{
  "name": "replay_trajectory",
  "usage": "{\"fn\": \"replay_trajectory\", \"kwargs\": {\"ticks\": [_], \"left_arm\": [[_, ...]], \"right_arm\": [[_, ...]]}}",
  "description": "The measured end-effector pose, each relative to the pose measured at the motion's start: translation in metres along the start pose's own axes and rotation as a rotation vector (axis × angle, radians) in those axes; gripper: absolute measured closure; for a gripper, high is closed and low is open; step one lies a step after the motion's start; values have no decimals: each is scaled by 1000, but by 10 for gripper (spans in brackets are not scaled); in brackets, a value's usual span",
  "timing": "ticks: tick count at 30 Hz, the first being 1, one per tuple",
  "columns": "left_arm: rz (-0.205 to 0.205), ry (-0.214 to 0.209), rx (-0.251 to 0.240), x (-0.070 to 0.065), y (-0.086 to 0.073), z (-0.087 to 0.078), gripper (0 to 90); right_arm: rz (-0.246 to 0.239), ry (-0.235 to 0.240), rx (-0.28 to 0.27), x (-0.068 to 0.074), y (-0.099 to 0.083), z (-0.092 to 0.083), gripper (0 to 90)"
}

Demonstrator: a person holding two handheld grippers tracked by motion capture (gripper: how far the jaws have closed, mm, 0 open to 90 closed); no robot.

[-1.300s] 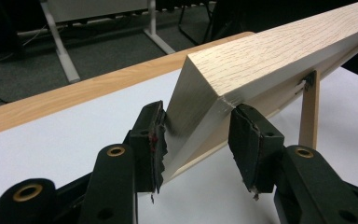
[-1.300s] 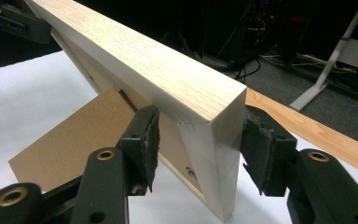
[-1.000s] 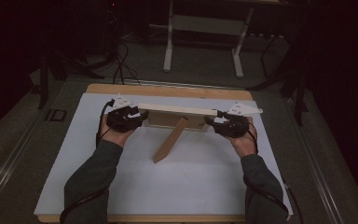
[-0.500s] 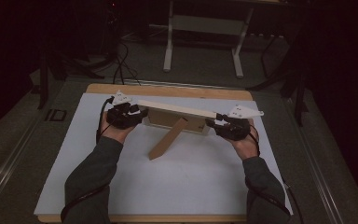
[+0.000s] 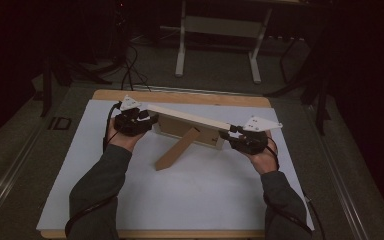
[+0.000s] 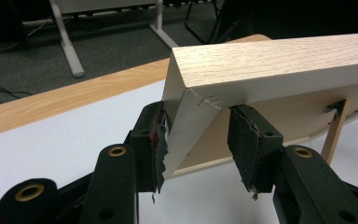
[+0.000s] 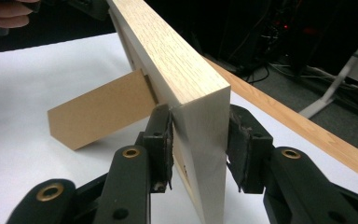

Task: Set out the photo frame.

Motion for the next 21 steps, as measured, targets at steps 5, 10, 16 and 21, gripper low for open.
{"fn": "replay_trajectory", "kwargs": {"ticks": [5, 10, 16, 21], "left_arm": [[-13, 6, -8, 0, 2, 2, 575], [-24, 16, -12, 1, 4, 5, 576], [-31, 16, -10, 1, 6, 6, 575], [-41, 16, -8, 2, 6, 8, 574]], "right_arm": [[6, 12, 0, -3, 1, 1, 626], [11, 8, -7, -6, 3, 3, 621], [23, 14, -16, -7, 5, 5, 598], [32, 16, -23, -7, 6, 7, 580]]}}
Point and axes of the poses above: each handheld gripper's, and its own axes: z roughly forward along the jaws, y roughly out of its top, x roughly to its left, the point moved 9 cm from there along z, roughly forward along the jaws, and after that the axes turned 2 degrees about -x, right-handed, at the moved point
